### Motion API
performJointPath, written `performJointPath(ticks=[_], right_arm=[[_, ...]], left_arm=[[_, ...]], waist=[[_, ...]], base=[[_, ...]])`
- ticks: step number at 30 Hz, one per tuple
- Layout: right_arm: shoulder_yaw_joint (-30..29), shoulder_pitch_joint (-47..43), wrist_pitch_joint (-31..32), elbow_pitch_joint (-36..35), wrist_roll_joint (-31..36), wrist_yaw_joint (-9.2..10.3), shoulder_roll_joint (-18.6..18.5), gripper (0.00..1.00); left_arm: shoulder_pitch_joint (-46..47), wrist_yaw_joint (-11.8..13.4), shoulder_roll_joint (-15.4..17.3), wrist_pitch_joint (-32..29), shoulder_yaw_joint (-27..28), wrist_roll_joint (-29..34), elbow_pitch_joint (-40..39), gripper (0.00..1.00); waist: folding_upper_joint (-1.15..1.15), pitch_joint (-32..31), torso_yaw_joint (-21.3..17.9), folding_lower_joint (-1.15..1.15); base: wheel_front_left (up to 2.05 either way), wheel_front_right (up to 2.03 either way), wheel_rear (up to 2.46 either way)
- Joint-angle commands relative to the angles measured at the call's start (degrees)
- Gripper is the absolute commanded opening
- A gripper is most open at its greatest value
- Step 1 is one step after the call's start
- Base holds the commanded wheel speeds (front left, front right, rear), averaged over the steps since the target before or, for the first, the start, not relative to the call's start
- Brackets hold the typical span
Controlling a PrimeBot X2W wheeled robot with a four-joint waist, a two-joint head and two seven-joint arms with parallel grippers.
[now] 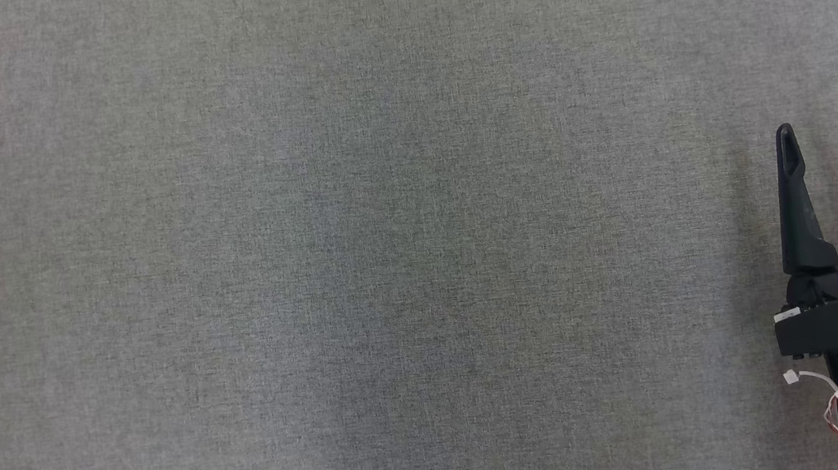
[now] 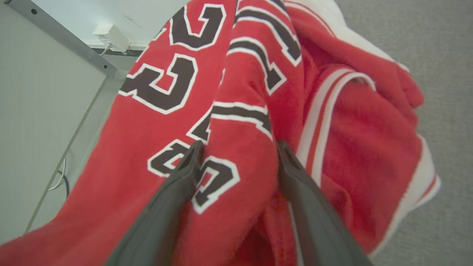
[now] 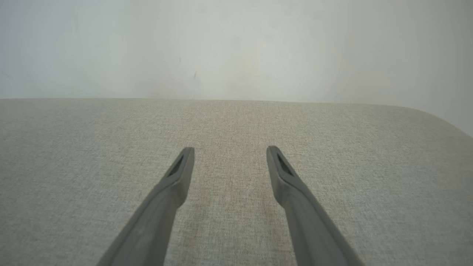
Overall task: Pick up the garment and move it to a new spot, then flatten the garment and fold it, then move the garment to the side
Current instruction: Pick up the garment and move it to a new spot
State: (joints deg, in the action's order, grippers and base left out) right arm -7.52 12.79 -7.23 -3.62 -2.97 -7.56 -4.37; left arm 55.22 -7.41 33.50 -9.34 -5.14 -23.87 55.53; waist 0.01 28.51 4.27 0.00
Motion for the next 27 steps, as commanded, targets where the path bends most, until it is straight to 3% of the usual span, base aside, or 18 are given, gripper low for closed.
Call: performJointPath(ticks=[1,2,3,4,16,22,27], right_arm=[[0.1,-0.1,-0.1,0.1,0.0,0.14,0.2,1.00],[0.0,-0.2,-0.2,0.2,0.0,0.14,0.2,1.00],[0.0,-0.3,-0.2,0.4,0.0,0.14,0.2,1.00],[0.0,-0.4,-0.1,0.5,0.0,0.14,0.3,1.00],[1.1,-1.3,-2.5,5.3,-1.9,0.14,0.8,1.00],[1.7,-2.3,-4.3,8.8,-3.0,0.14,1.2,1.00],[2.1,-2.6,-5.7,11.7,-4.3,0.14,1.5,1.00]], left_arm=[[-0.7,0.0,-0.2,-0.1,-0.7,-0.9,0.6,0.30],[-0.7,0.0,-0.3,0.0,-1.1,-1.5,1.1,0.13],[-0.9,0.0,-0.3,-0.2,-1.9,-2.0,1.4,0.13],[-0.9,0.0,-0.3,0.2,-2.5,-2.6,1.5,0.00],[6.9,0.0,3.5,20.3,-4.3,0.0,2.0,0.00],[14.0,0.0,2.2,22.6,-7.7,1.3,-3.5,0.00],[18.6,0.0,-2.0,20.5,-11.5,2.4,-11.6,0.00]], waist=[[-0.01,-0.3,0.0,0.00],[-0.01,-0.6,0.1,0.00],[-0.01,-0.8,0.1,0.00],[-0.01,-1.1,0.2,0.00],[-0.01,-8.5,1.7,0.00],[-0.01,-12.5,0.8,0.00],[-0.01,-15.0,-1.9,0.00]], base=[[0.00,0.00,0.00],[0.00,0.00,0.00],[0.00,0.00,0.00],[0.00,0.00,0.00],[0.00,0.00,0.00],[0.00,0.00,0.00],[0.00,0.00,0.00]])
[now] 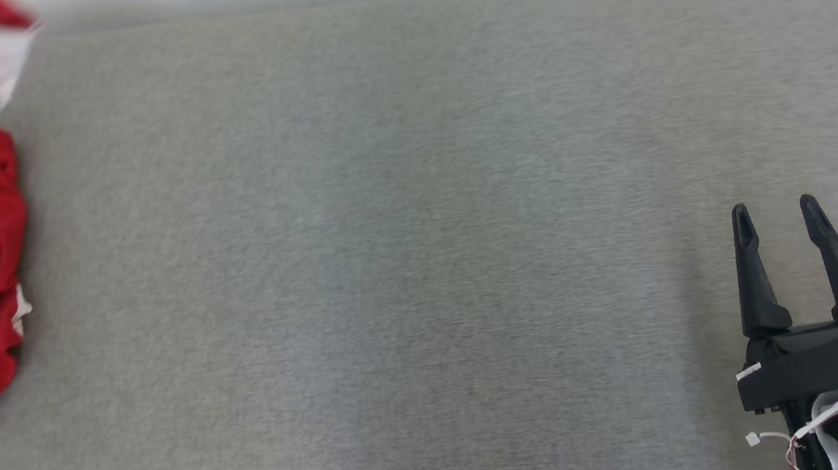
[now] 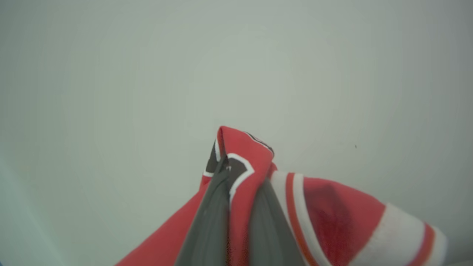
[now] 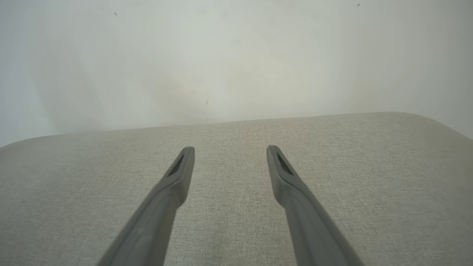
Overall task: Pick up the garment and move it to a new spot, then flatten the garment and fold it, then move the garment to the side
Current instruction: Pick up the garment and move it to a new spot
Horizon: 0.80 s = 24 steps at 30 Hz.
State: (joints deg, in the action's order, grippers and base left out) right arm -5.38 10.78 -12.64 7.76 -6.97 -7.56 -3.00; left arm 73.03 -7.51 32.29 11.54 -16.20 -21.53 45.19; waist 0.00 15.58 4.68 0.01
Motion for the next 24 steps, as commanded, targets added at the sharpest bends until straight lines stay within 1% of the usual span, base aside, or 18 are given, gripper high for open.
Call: performJointPath(ticks=[1,5,6,10,13,16,19,21,23,24], right_arm=[[0.1,-0.5,-0.6,0.8,-0.6,0.14,0.1,1.00],[0.7,-0.8,-1.5,2.6,-2.5,0.14,0.1,1.00],[0.7,-0.8,-1.5,2.6,-2.5,0.14,0.1,1.00],[1.2,-0.7,-2.1,4.1,-3.7,0.14,0.1,1.00],[1.5,-0.6,-2.4,4.9,-4.3,0.14,0.1,1.00],[2.3,0.0,-2.6,5.5,-5.2,0.14,0.2,1.00],[2.6,0.5,-2.6,5.9,-5.9,0.14,0.1,1.00],[2.8,0.6,-2.6,5.6,-6.2,0.14,0.2,1.00],[3.1,0.6,-2.6,5.5,-6.7,0.14,0.1,1.00],[3.3,0.7,-2.5,5.3,-7.2,0.14,0.1,1.00]], left_arm=[[1.4,0.1,-1.6,-1.2,-1.0,0.2,-3.0,0.00],[2.2,0.2,-6.0,-4.4,-3.2,-1.0,-10.7,0.00],[2.2,0.2,-6.0,-4.4,-3.2,-1.0,-10.7,0.00],[0.7,0.4,-9.8,-7.4,-5.5,-1.5,-16.7,0.00],[-0.8,0.3,-13.0,-9.2,-8.0,-1.9,-19.6,0.00],[-2.9,0.3,-15.3,-10.7,-10.9,-1.8,-21.3,0.00],[-6.1,0.2,-17.8,-10.9,-13.5,-2.4,-22.1,0.00],[-8.3,0.2,-19.6,-10.4,-14.9,-3.0,-22.0,0.00],[-10.9,0.7,-21.2,-9.6,-15.5,-4.0,-21.4,0.00],[-13.7,1.2,-22.3,-8.4,-15.9,-4.8,-20.2,0.00]], waist=[[0.00,-2.4,-3.1,-0.01],[0.00,-3.5,-6.5,-0.01],[0.00,-3.5,-6.5,-0.01],[0.00,-4.2,-10.2,-0.01],[0.00,-4.4,-12.9,-0.01],[0.00,-4.2,-16.0,-0.01],[0.00,-3.6,-18.2,-0.01],[0.00,-3.3,-19.4,-0.01],[0.00,-2.9,-20.5,-0.01],[0.00,-2.6,-21.6,-0.01]], base=[[0.00,0.00,0.00],[0.00,0.00,0.00],[0.00,0.00,0.00],[0.00,0.00,0.00],[0.00,0.00,0.00],[0.00,0.00,0.00],[0.00,0.00,0.00],[0.00,0.00,0.00],[0.00,0.00,0.00],[0.00,0.00,0.00]])
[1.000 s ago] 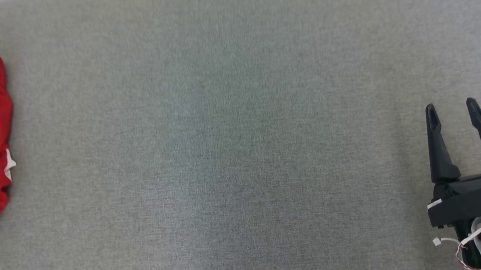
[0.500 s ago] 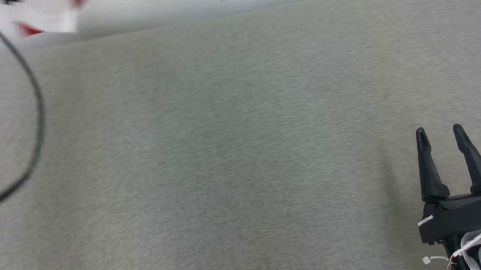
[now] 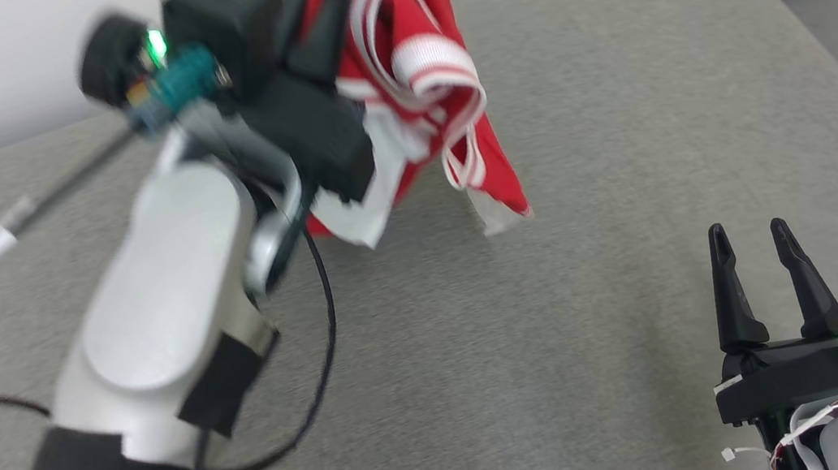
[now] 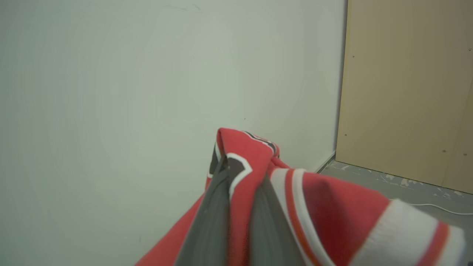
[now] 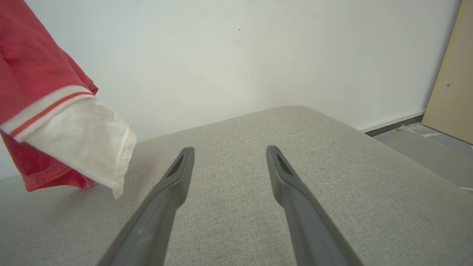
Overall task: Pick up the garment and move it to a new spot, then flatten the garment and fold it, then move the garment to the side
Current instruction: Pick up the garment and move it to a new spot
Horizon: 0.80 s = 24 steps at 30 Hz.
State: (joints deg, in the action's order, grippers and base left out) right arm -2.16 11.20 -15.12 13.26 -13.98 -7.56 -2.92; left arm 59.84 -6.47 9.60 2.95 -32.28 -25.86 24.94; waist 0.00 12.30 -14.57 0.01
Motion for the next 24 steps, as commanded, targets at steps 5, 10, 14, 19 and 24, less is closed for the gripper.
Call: performJointPath(ticks=[5,10,14,19,24], right_arm=[[0.2,0.2,0.0,-0.4,-0.7,0.14,0.1,1.00],[0.3,0.0,0.0,-0.7,-0.7,0.14,0.1,1.00],[0.7,0.5,0.0,-0.5,-0.1,0.14,0.0,1.00],[0.5,0.7,0.0,-0.9,1.0,0.14,0.0,1.00],[-0.2,-1.1,0.0,-1.1,2.4,0.14,0.0,1.00]], left_arm=[[-6.6,1.3,-1.7,2.9,-1.0,-1.1,3.4,0.00],[-15.0,2.0,-3.3,6.8,-2.3,-2.3,10.8,0.00],[-18.2,1.1,-4.7,7.8,-5.5,-2.1,15.5,0.77],[-16.6,0.8,-6.0,11.0,-5.8,-2.9,15.5,1.00],[-17.1,2.6,-6.0,12.2,-1.9,-3.7,10.4,1.00]], waist=[[0.00,1.1,-3.7,-0.01],[0.00,1.4,-3.6,-0.01],[0.00,1.3,-1.7,-0.01],[0.00,-0.2,1.5,-0.01],[0.00,-3.5,5.6,-0.01]], base=[[0.00,0.00,0.00],[0.00,0.00,0.00],[0.00,0.00,0.00],[0.00,0.00,0.00],[0.00,0.00,0.00]])
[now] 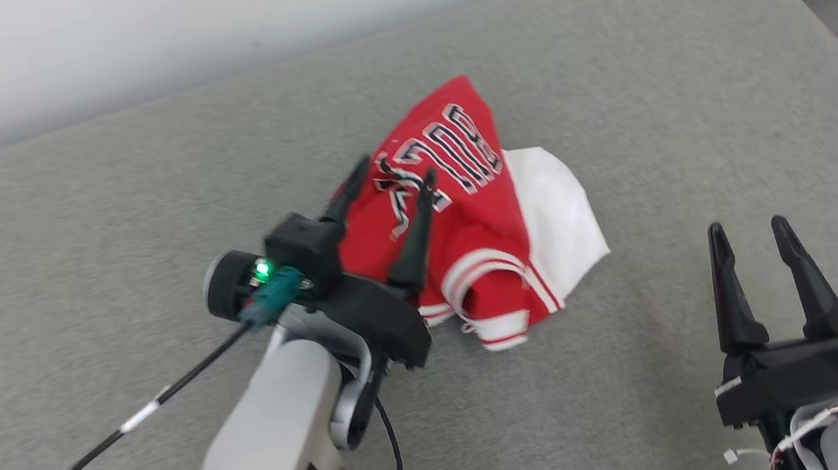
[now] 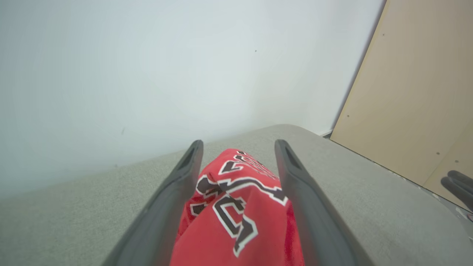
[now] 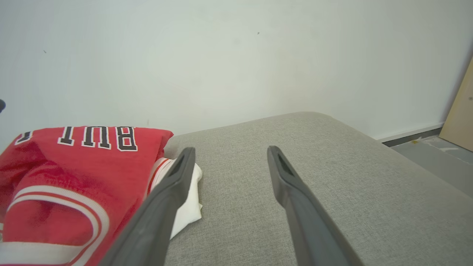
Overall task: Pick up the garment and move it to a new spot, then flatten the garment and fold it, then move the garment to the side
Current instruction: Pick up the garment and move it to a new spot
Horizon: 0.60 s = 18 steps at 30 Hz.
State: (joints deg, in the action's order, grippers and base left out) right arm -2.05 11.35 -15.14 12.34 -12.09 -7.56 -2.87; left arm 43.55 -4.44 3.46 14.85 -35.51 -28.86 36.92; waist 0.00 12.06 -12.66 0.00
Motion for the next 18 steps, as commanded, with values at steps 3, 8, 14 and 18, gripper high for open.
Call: performJointPath(ticks=[3,8,14,18], right_arm=[[-0.3,-1.8,0.0,-0.4,1.0,0.14,0.0,1.00],[-1.0,-3.2,0.0,-0.7,2.0,0.14,0.0,1.00],[-1.2,-4.8,0.7,-1.5,2.6,0.14,0.0,1.00],[-1.4,-6.0,1.4,-2.1,2.6,0.14,0.0,1.00]], left_arm=[[-2.5,1.6,1.8,0.3,4.1,0.5,-5.3,1.00],[-8.9,2.9,5.5,0.4,9.2,2.2,-12.4,1.00],[-17.9,1.9,10.3,0.4,15.0,3.1,-20.1,1.00],[-24.8,3.0,12.1,0.4,19.2,3.6,-24.5,1.00]], waist=[[0.00,-4.4,5.2,0.00],[0.00,-7.0,8.0,0.00],[0.00,-9.2,10.5,0.00],[0.00,-10.4,11.4,0.00]], base=[[0.00,0.00,0.00],[0.00,0.00,0.00],[0.00,0.00,0.00],[0.00,0.00,0.00]])
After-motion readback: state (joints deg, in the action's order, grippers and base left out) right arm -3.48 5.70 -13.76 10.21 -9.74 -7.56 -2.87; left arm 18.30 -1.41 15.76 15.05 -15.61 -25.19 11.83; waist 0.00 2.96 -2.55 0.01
